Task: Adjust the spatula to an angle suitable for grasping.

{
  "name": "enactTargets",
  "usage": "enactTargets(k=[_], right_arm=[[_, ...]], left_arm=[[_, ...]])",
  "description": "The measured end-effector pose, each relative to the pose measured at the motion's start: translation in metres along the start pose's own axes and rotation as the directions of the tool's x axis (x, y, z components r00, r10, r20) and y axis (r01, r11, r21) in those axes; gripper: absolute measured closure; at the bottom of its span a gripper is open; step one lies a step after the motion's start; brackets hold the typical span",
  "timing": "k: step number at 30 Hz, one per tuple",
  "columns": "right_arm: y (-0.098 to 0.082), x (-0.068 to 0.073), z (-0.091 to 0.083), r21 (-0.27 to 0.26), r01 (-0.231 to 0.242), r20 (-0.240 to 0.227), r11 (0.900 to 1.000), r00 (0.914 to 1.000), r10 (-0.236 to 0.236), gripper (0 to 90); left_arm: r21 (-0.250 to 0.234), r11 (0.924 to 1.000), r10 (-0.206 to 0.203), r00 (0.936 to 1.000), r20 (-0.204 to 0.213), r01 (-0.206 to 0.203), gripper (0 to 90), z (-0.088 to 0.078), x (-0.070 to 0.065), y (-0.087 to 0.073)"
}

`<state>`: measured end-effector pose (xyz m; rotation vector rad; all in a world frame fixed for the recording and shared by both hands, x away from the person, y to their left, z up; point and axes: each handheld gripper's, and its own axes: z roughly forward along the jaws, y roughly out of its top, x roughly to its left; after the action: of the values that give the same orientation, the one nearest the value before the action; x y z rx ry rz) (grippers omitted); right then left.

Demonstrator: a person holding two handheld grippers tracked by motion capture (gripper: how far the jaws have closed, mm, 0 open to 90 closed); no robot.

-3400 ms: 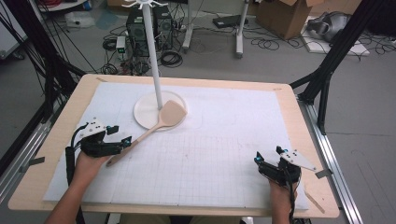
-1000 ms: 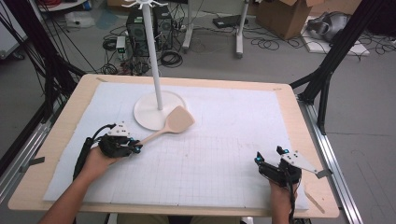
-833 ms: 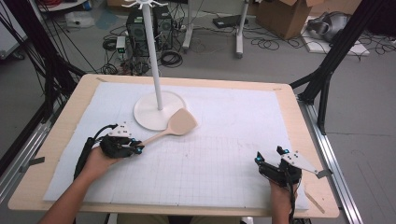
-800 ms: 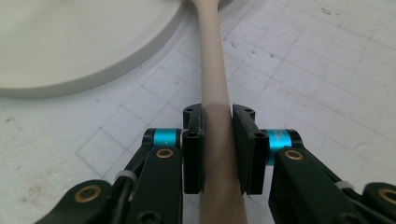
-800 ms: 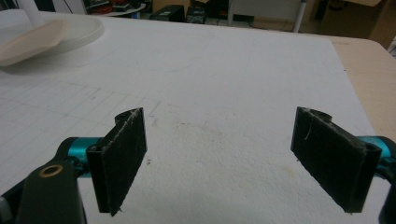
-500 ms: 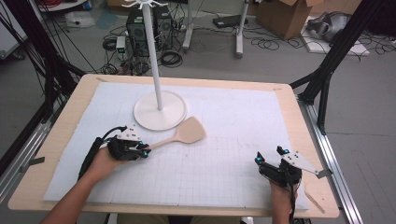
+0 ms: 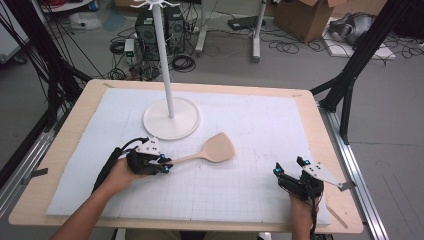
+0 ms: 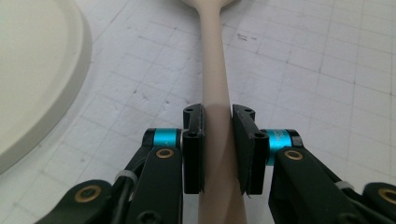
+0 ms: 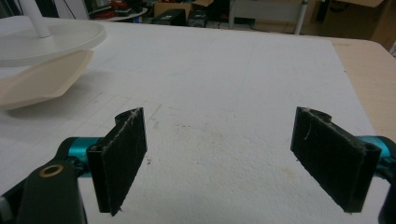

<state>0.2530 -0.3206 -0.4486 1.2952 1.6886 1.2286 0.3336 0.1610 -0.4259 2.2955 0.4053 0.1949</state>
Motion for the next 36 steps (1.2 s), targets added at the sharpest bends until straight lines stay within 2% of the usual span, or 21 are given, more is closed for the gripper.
enactTargets(k=[6,10,11,14,19,26,30,35,36], right_arm=[[0.000,0.000,0.001,-0.003,0.008,-0.001,1.000,1.0000,-0.008,17.2],[0.000,0.000,0.000,0.000,-0.011,0.003,1.000,0.9999,0.011,17.2],[0.000,-0.001,0.000,-0.005,0.002,0.003,1.000,1.0000,-0.002,17.2],[0.000,0.000,0.001,-0.002,0.002,0.000,1.000,1.0000,-0.002,17.2],[0.000,-0.001,0.001,-0.003,0.001,0.000,1.000,1.0000,-0.001,17.2],[0.000,0.000,0.001,0.010,0.002,-0.001,1.000,1.0000,-0.002,17.2],[0.000,0.000,0.001,0.007,0.006,-0.002,1.000,1.0000,-0.006,17.2],[0.000,0.000,0.001,0.008,0.005,0.000,1.000,1.0000,-0.005,17.2],[0.000,0.000,0.001,0.008,0.005,-0.001,1.000,1.0000,-0.005,17.2]], left_arm=[[-0.003,0.9995,0.031,0.9985,0.044,-0.031,74.7,0.006,-0.002,0.002],[-0.010,0.9979,0.065,0.9950,0.076,-0.064,74.7,0.010,-0.006,0.004],[-0.015,0.9970,0.077,0.9932,0.087,-0.076,74.6,0.010,-0.007,0.004],[-0.017,0.9938,0.111,0.9874,0.113,-0.110,74.6,0.013,-0.009,0.006],[-0.030,0.9903,0.139,0.9804,0.140,-0.136,74.6,0.016,-0.011,0.007],[-0.047,0.9815,0.191,0.9648,0.181,-0.186,74.5,0.020,-0.015,0.007],[-0.047,0.9795,0.202,0.9584,0.202,-0.196,74.4,0.022,-0.016,0.007],[-0.044,0.9882,0.153,0.9624,0.225,-0.147,73.8,0.024,-0.013,0.006],[-0.063,0.9900,0.138,0.9628,0.233,-0.126,73.3,0.023,-0.013,0.006]])
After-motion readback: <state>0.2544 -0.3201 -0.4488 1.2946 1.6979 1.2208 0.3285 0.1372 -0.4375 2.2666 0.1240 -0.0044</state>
